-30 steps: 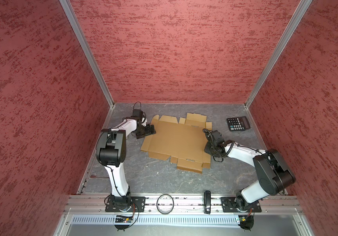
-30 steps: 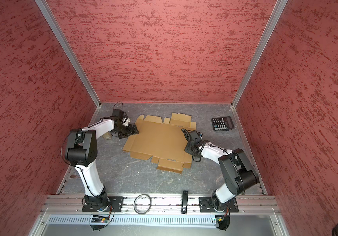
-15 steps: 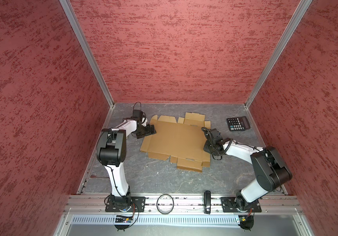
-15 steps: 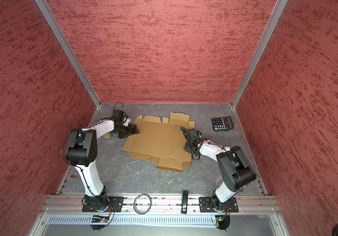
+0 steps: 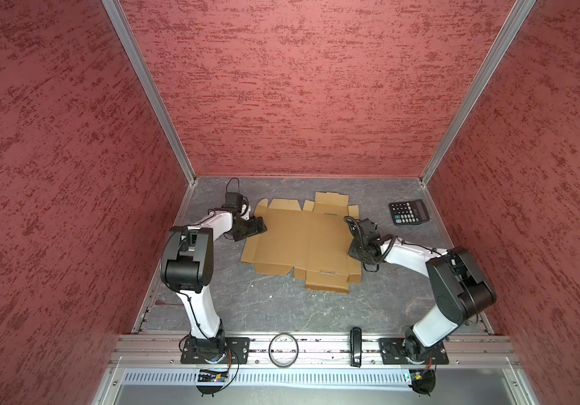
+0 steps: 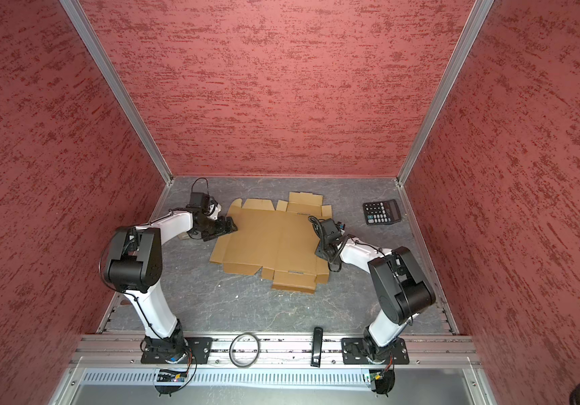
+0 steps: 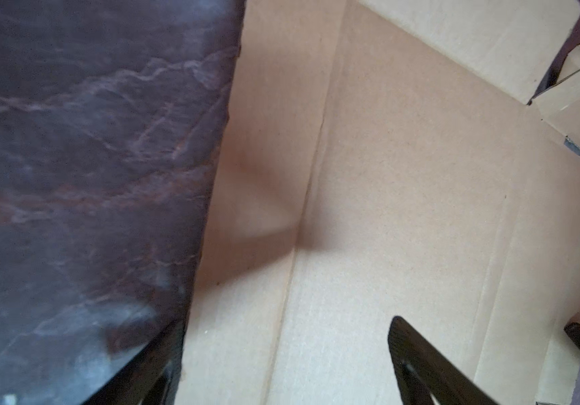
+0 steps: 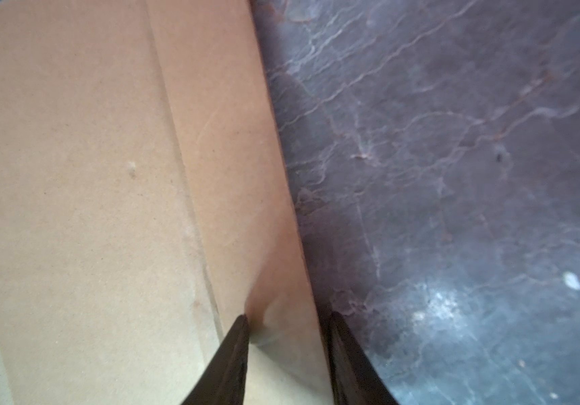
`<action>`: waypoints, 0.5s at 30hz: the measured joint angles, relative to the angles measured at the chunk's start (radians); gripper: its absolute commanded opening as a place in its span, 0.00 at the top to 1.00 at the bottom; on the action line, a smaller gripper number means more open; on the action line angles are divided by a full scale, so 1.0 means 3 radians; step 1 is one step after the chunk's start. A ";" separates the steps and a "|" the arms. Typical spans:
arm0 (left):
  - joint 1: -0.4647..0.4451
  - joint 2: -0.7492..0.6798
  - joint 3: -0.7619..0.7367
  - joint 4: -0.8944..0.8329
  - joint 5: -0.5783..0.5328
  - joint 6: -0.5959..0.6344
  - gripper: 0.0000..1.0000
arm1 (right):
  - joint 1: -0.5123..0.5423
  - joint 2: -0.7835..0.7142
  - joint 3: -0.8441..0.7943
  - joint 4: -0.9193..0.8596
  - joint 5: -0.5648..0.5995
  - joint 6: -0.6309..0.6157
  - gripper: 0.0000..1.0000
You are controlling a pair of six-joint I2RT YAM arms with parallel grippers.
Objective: Fold the paper box
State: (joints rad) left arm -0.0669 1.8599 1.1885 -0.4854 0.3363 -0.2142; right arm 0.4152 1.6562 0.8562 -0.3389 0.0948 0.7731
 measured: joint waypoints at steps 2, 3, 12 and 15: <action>-0.0004 -0.0057 -0.0020 0.0006 0.0004 -0.0015 0.13 | 0.0000 0.0011 0.0010 -0.0001 0.0014 -0.0003 0.63; -0.0010 -0.0092 -0.0025 0.0008 0.0006 -0.0024 0.13 | 0.0000 0.0018 0.0017 -0.0006 0.0020 -0.0005 0.63; -0.0088 -0.0272 -0.0107 0.0041 0.0066 -0.0079 0.19 | 0.0000 0.0066 0.0085 -0.0062 0.0065 -0.0036 0.63; -0.0088 -0.0272 -0.0141 0.0048 0.0076 -0.0081 0.21 | 0.0000 0.0071 0.0098 -0.0080 0.0072 -0.0048 0.63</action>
State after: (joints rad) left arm -0.0933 1.7782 1.1461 -0.4709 0.3592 -0.2386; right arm 0.4152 1.6775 0.8856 -0.3630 0.1165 0.7586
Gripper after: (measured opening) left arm 0.803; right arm 0.374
